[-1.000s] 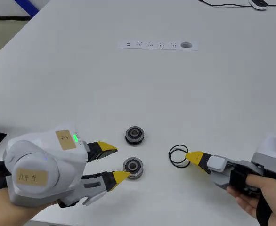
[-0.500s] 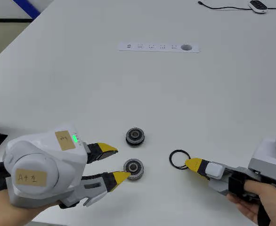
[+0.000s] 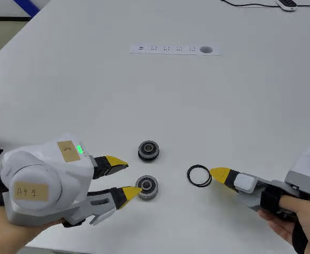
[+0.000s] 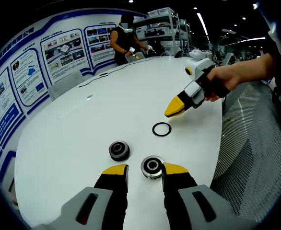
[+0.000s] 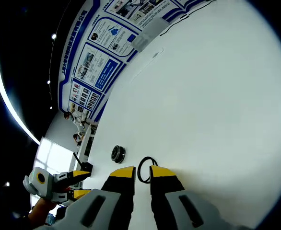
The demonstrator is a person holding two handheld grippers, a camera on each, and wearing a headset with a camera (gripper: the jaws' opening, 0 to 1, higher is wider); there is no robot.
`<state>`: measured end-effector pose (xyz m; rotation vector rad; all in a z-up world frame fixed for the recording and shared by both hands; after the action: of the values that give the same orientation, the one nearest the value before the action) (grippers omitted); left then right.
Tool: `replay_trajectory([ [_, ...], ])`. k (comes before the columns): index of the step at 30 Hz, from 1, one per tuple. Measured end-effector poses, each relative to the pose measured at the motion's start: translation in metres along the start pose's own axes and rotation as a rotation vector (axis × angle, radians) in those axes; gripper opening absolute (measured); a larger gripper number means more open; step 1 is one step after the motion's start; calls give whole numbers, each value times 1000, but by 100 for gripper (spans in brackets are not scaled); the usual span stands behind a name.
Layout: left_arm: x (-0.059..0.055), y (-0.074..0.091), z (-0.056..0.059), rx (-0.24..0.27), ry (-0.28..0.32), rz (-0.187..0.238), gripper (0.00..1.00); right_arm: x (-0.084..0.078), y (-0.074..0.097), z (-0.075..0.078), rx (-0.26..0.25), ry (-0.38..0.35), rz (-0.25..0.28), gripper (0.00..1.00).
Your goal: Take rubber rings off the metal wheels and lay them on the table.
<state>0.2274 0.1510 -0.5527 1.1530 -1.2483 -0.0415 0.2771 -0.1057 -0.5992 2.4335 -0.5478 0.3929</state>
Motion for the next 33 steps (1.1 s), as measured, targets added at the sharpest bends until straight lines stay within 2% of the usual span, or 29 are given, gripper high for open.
replay_trajectory([
  [8,5,-9,-16,0,-5,-2,28,6,-9,-10,58,42,-10,23],
  [14,11,-22,-32,-6,-30,-21,25,9,-19,-16,85,68,-38,24],
  [19,16,-35,-47,-8,-25,-21,23,11,-25,-19,90,93,-44,24],
  [24,20,-50,-53,-21,-35,-31,23,11,-29,-20,98,96,-57,24],
  [27,21,-58,-57,-35,-38,-42,22,12,-31,-21,96,81,-42,24],
  [33,20,-68,-60,-51,-22,-47,19,13,-38,-21,98,80,-58,24],
])
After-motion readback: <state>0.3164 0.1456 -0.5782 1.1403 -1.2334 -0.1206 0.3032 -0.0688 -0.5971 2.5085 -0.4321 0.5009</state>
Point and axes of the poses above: the centre of the closed fingertips' face, and the gripper's own axes: y roughly backward along the fingers, z roughly to its right, x roughly out of its top, the point moved 10 cm from there along y, roughly backward along the fingers, and after that the axes turned 6 degrees about -z, right-handed, at the moved point
